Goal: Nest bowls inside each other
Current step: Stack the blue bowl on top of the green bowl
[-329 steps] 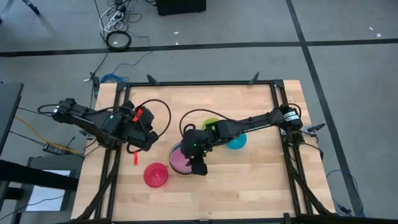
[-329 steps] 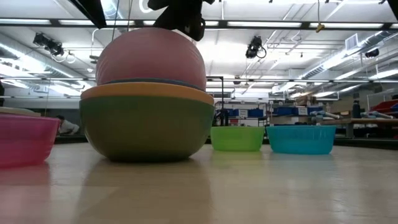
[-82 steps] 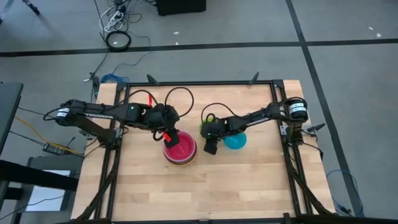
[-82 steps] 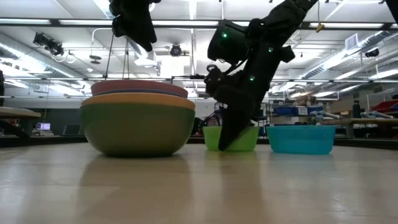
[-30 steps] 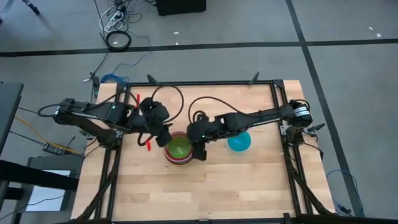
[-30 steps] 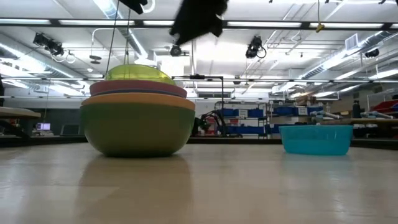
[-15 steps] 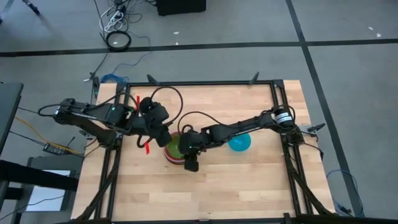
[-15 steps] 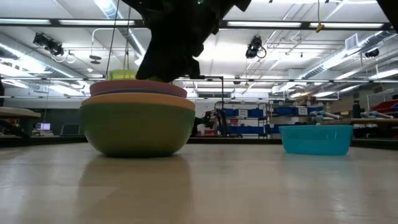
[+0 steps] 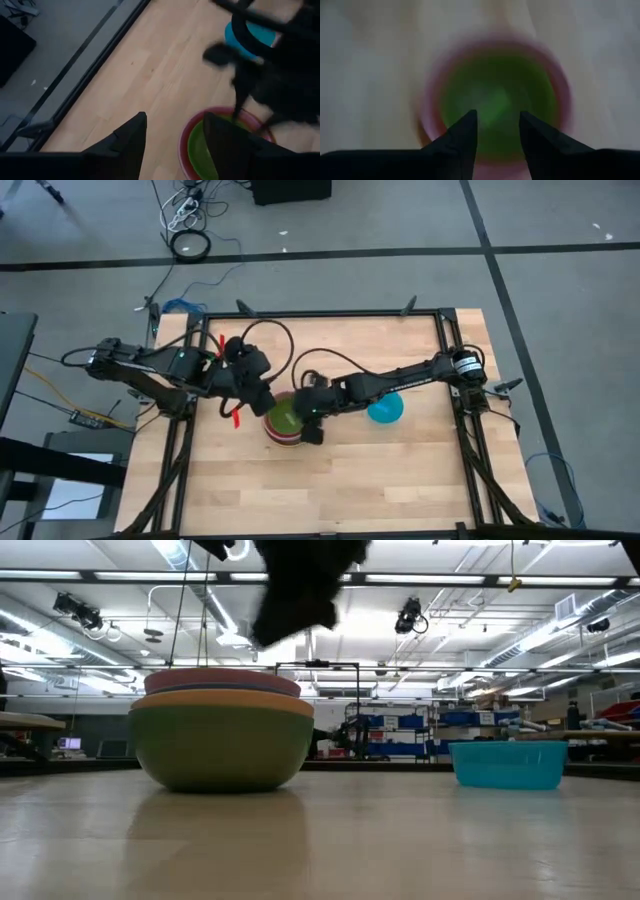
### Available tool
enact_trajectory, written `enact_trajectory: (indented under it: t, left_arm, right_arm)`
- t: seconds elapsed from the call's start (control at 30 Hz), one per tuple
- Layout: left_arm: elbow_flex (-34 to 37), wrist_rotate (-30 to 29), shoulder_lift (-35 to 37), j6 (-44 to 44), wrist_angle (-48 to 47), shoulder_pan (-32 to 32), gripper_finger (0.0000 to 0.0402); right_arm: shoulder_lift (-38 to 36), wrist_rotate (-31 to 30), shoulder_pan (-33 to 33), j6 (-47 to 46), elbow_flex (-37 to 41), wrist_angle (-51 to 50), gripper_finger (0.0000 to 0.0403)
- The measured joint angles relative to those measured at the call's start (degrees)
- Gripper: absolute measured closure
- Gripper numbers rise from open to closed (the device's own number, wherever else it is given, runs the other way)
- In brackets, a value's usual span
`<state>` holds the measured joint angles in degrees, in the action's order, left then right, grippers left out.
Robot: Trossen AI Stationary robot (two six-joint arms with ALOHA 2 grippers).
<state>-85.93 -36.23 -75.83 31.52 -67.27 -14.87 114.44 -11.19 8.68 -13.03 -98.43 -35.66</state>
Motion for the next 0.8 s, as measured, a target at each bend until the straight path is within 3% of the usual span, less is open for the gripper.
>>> enact_trajectory:
  t: [0.2, 0.47, 0.8]
  left_arm:
    - [0.0, -0.08, 0.0, 4.99, -6.8, -1.83, 0.0199]
    - [0.0, -1.6, 0.0, 14.22, -14.5, -6.22, 0.0199]
    - [0.0, -4.63, 0.0, 19.96, -15.69, -12.09, 0.0199]
  right_arm:
    - [-0.25, -6.65, -0.33, -5.63, 0.04, -20.73, 0.0267]
    - [-0.65, -6.65, 1.25, -14.23, 0.04, -34.99, 0.0263]
    - [-4.4, -8.6, 3.71, -24.89, 0.07, -45.8, 0.0259]
